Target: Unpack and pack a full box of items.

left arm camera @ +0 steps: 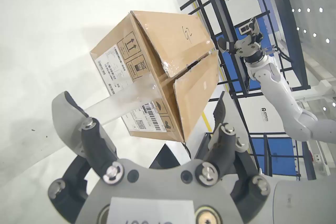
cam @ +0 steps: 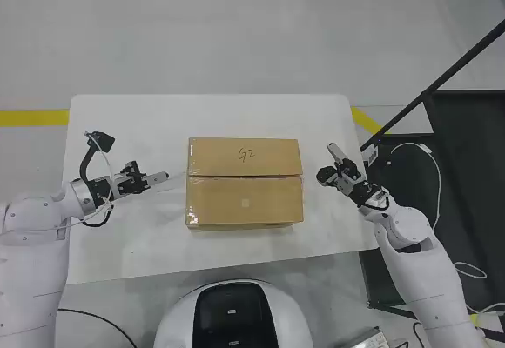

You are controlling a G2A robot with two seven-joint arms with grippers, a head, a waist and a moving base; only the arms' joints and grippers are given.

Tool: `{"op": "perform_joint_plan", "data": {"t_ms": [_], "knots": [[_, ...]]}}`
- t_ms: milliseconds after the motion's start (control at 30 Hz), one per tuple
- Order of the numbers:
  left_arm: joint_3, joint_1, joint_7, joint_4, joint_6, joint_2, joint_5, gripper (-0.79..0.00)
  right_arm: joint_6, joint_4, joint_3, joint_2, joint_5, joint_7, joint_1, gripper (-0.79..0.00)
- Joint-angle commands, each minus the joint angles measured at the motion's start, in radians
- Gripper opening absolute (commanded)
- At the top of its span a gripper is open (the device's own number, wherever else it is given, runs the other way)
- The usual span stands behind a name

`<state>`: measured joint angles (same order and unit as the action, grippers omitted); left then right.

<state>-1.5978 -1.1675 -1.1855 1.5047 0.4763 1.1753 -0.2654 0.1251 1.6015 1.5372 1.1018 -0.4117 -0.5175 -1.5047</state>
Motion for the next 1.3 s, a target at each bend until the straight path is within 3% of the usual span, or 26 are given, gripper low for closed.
{"op": "perform_joint_plan", "data": {"t_ms": [0,100,233,667,800,967,1100,1267], "knots": [[0.01,0.019,-0.049,-0.028,0.035,-0.006,0.041,0.0,0.0,0.0,0.0,0.0,0.0,0.0,0.0,0.0],[0.015,0.042,-0.098,-0.062,0.06,-0.012,0.13,0.0,0.0,0.0,0.0,0.0,0.0,0.0,0.0,0.0],[0.041,0.058,-0.082,-0.09,0.076,-0.025,0.171,0.0,0.0,0.0,0.0,0.0,0.0,0.0,0.0,0.0],[0.043,0.06,-0.078,-0.098,0.081,-0.026,0.174,0.0,0.0,0.0,0.0,0.0,0.0,0.0,0.0,0.0],[0.043,0.06,-0.078,-0.098,0.081,-0.026,0.174,0.0,0.018,-0.016,0.001,-0.005,0.065,-0.035,0.014,0.0],[0.043,0.06,-0.078,-0.098,0.081,-0.026,0.174,0.0,0.076,-0.086,0.018,-0.018,0.05,-0.278,0.054,0.0],[0.043,0.06,-0.078,-0.098,0.081,-0.026,0.174,0.0,0.064,-0.152,0.028,-0.033,0.017,-0.534,0.106,0.0],[0.043,0.06,-0.078,-0.098,0.081,-0.026,0.174,0.0,0.051,-0.224,0.024,-0.046,-0.006,-0.735,0.176,0.0]]}}
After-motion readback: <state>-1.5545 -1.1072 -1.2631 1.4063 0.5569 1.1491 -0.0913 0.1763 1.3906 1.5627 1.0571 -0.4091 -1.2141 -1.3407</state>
